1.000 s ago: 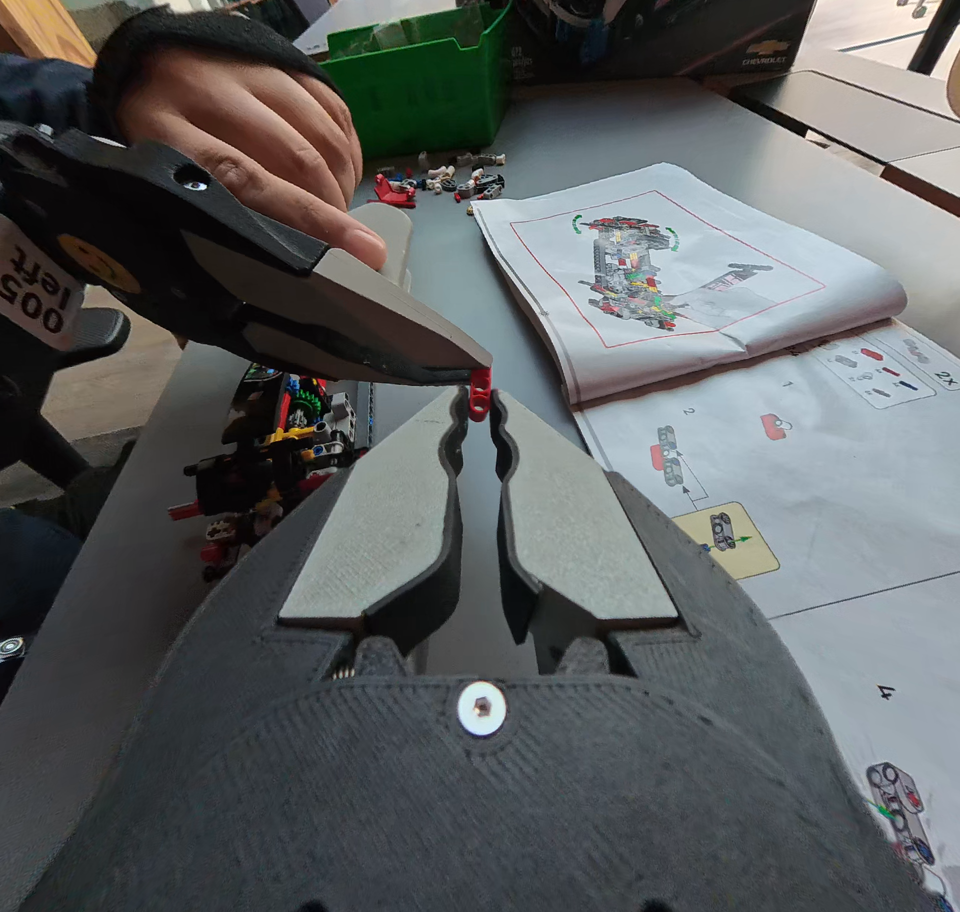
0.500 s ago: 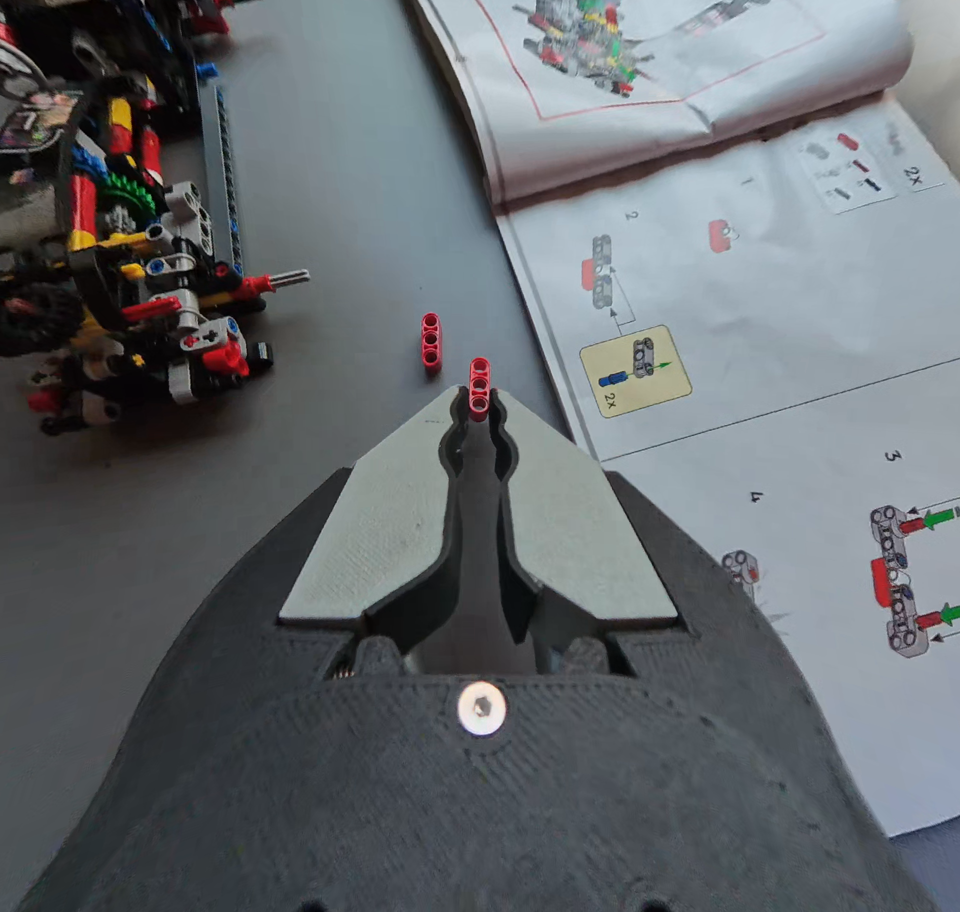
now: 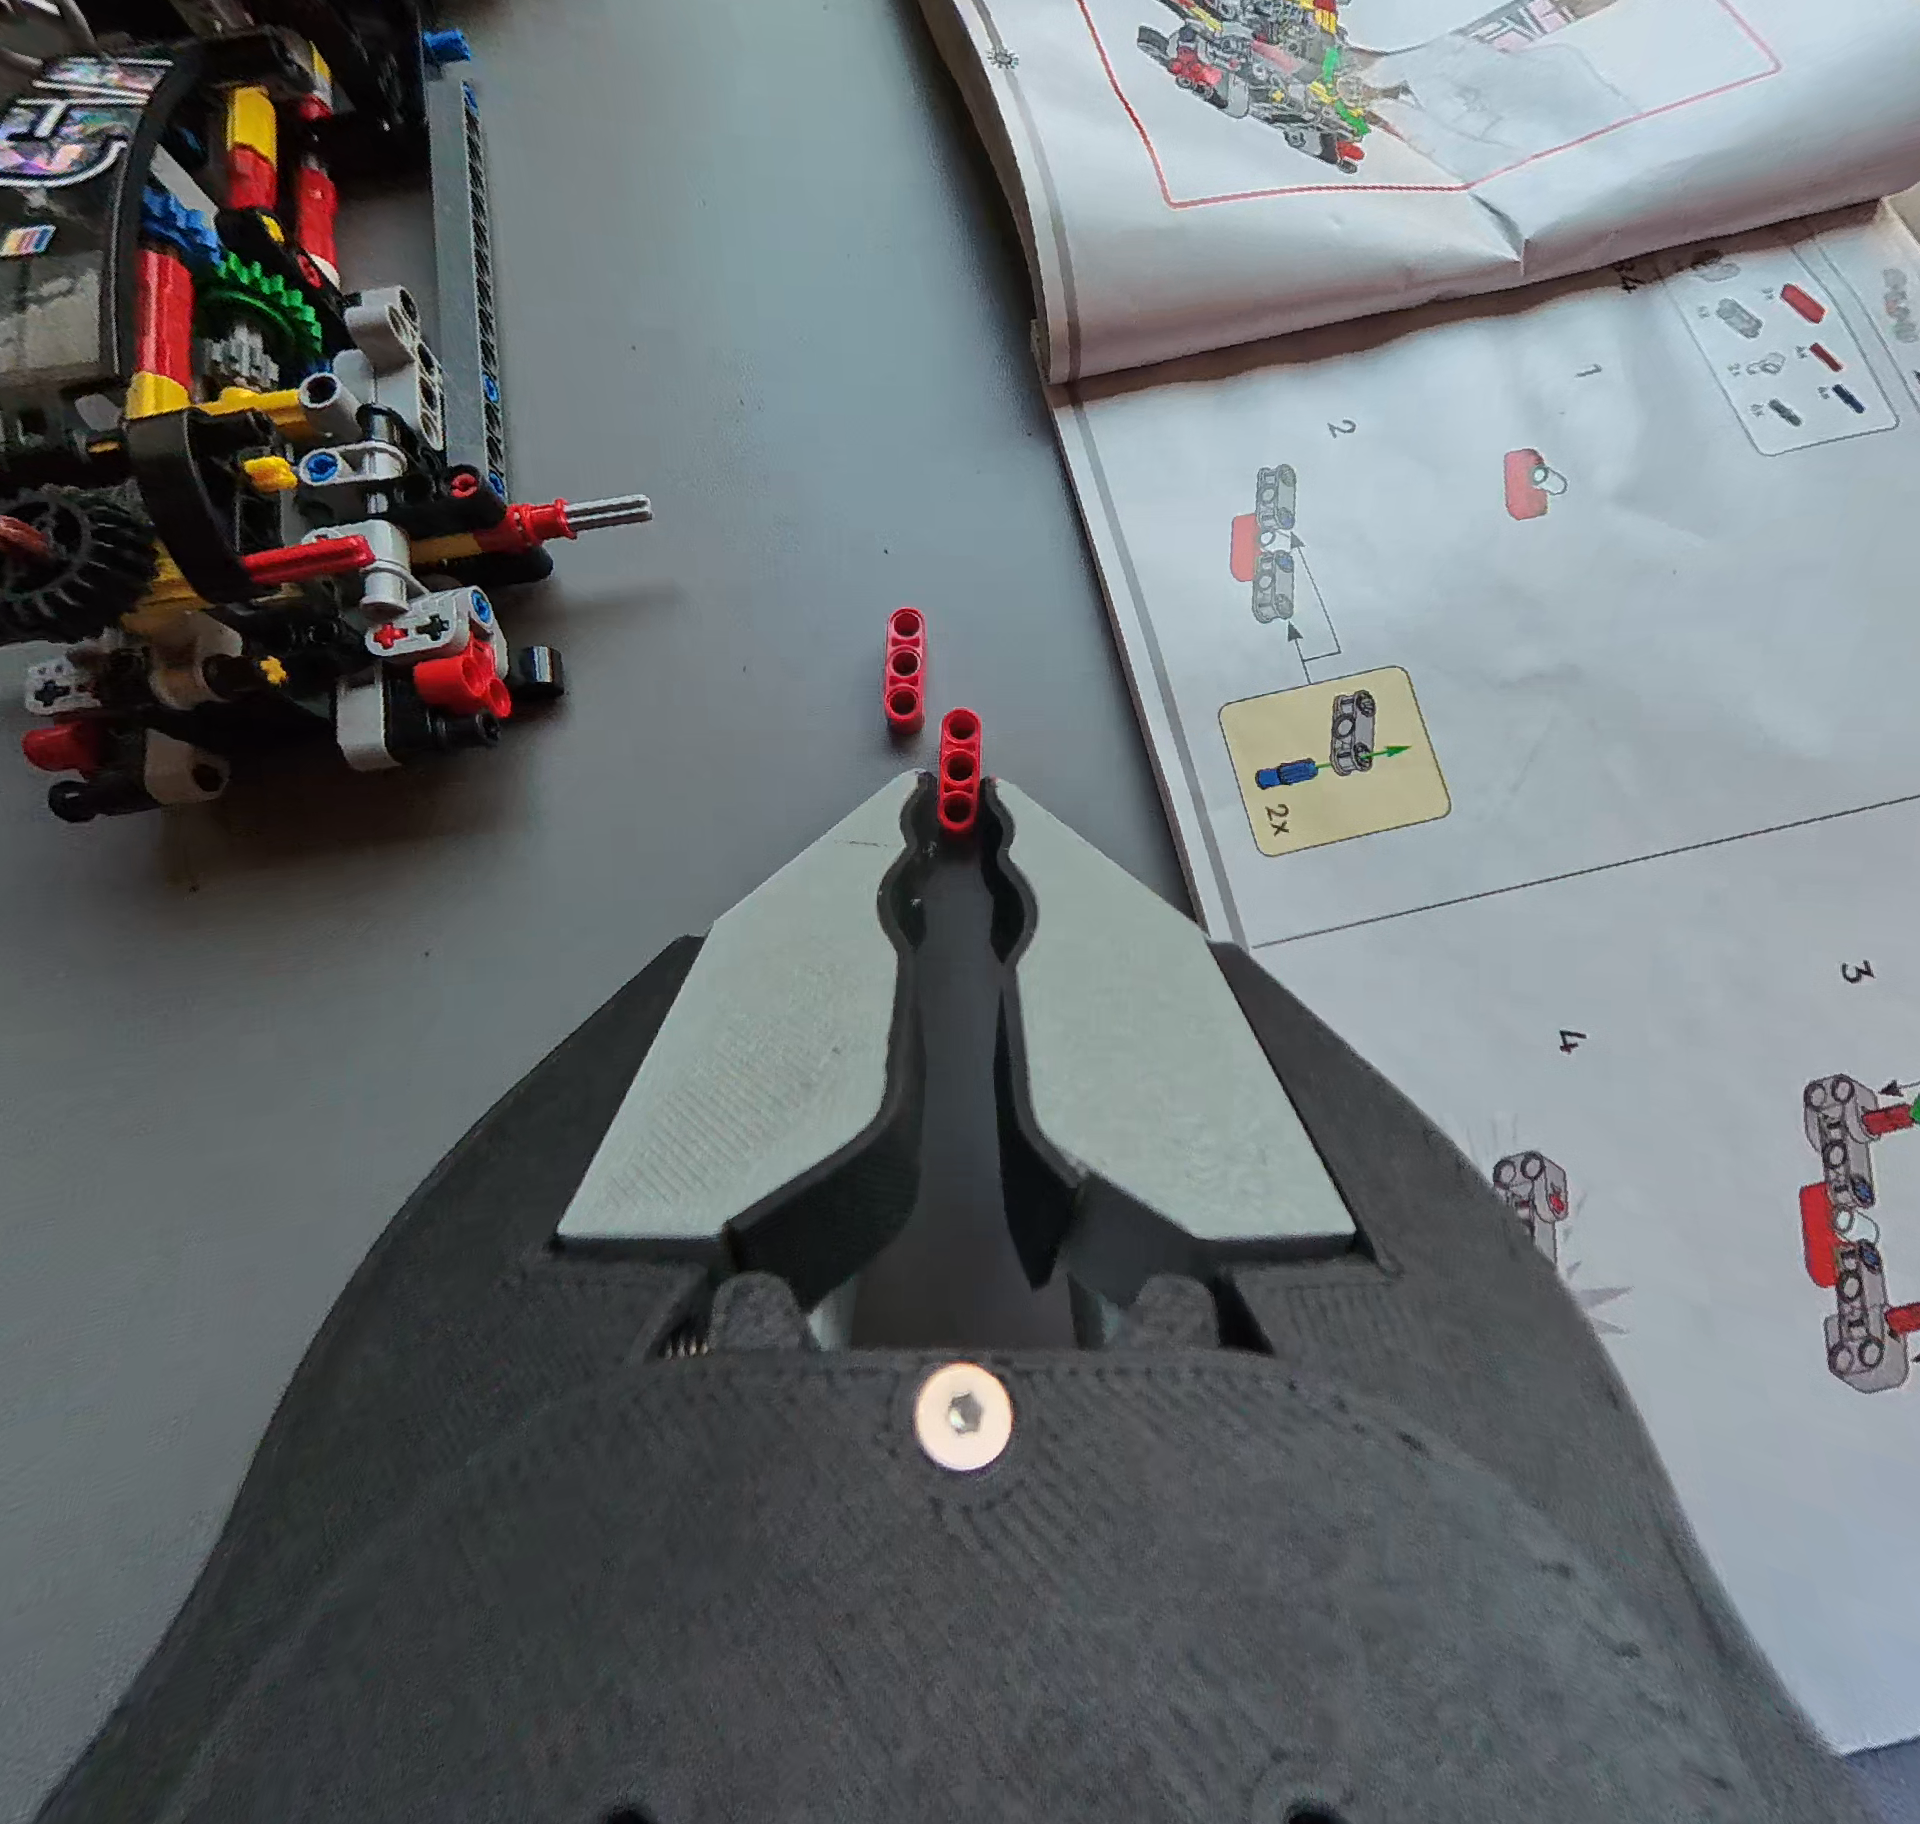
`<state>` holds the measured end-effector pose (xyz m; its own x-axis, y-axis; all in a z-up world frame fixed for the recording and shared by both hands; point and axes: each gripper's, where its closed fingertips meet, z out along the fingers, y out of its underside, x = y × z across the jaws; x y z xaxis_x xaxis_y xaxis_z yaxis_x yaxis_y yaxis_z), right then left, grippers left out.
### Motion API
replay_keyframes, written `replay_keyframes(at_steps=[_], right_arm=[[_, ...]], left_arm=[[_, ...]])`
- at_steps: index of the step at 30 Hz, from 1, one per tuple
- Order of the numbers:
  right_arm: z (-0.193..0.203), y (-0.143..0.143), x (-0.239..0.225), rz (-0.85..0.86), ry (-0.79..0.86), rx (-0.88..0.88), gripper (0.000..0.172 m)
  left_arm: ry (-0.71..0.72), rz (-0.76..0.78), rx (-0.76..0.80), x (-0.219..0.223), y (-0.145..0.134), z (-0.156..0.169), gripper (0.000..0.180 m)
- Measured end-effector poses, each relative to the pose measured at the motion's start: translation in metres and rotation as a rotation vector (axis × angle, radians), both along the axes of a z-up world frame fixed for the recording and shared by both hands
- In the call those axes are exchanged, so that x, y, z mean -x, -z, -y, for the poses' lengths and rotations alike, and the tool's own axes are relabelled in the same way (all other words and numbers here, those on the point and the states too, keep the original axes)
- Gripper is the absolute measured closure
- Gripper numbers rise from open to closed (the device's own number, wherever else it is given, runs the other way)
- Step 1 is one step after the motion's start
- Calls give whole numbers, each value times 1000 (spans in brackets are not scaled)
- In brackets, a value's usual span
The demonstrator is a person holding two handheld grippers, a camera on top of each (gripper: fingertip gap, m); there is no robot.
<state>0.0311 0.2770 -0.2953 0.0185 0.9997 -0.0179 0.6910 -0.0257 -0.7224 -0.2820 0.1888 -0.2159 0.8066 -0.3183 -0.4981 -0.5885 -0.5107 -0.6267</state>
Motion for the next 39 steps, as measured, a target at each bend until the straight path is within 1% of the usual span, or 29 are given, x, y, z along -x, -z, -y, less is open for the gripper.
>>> replay_keyframes(at_steps=[5, 7, 9, 11, 13, 17, 19, 21, 22, 24, 26, 27, 29, 30, 31, 33, 36, 39], right_arm=[[7, 0, 11, -6, -7, 2, 167], [10, 0, 17, -7, -12, 1, 166], [13, 0, 22, -13, -18, -5, 164], [16, -1, 24, -15, -25, 9, 159], [14, -4, 24, -30, -17, 15, 156], [10, -20, 24, -138, 12, 57, 152], [-3, -29, 24, -208, 89, 63, 145], [-14, -41, 24, -293, 153, 85, 142], [-19, -47, 23, -332, 178, 96, 140], [-28, -54, 21, -390, 222, 99, 138], [-38, -57, 18, -414, 259, 74, 137], [-42, -59, 17, -422, 274, 56, 137], [-48, -61, 16, -437, 295, 29, 138], [-50, -62, 15, -443, 300, 24, 138], [-51, -62, 15, -447, 304, 22, 138], [-52, -62, 15, -448, 308, 21, 138], [-52, -62, 16, -447, 306, 18, 137], [-51, -64, 14, -459, 306, 7, 138]], left_arm=[[-47, 102, 19, 15, 21, 18, 149], [-32, 127, 11, 12, 24, 17, 149], [-9, 156, -15, 4, 23, 9, 150], [17, 182, -32, -5, 22, -4, 148], [50, 209, -51, -17, 20, -22, 142], [88, 284, -116, -39, 13, -67, 135], [112, 321, -183, -47, 4, -89, 138], [142, 362, -302, -53, -14, -107, 147], [153, 381, -344, -55, -21, -115, 149], [174, 416, -385, -57, -27, -126, 149], [172, 434, -421, -54, -26, -134, 148], [174, 434, -419, -53, -23, -136, 147], [184, 397, -376, -53, -17, -134, 139], [181, 374, -384, -50, -19, -132, 139], [177, 371, -401, -48, -20, -129, 143], [187, 415, -413, -50, -23, -124, 149], [194, 477, -420, -57, -28, -119, 150], [204, 469, -439, -62, -32, -114, 153]])
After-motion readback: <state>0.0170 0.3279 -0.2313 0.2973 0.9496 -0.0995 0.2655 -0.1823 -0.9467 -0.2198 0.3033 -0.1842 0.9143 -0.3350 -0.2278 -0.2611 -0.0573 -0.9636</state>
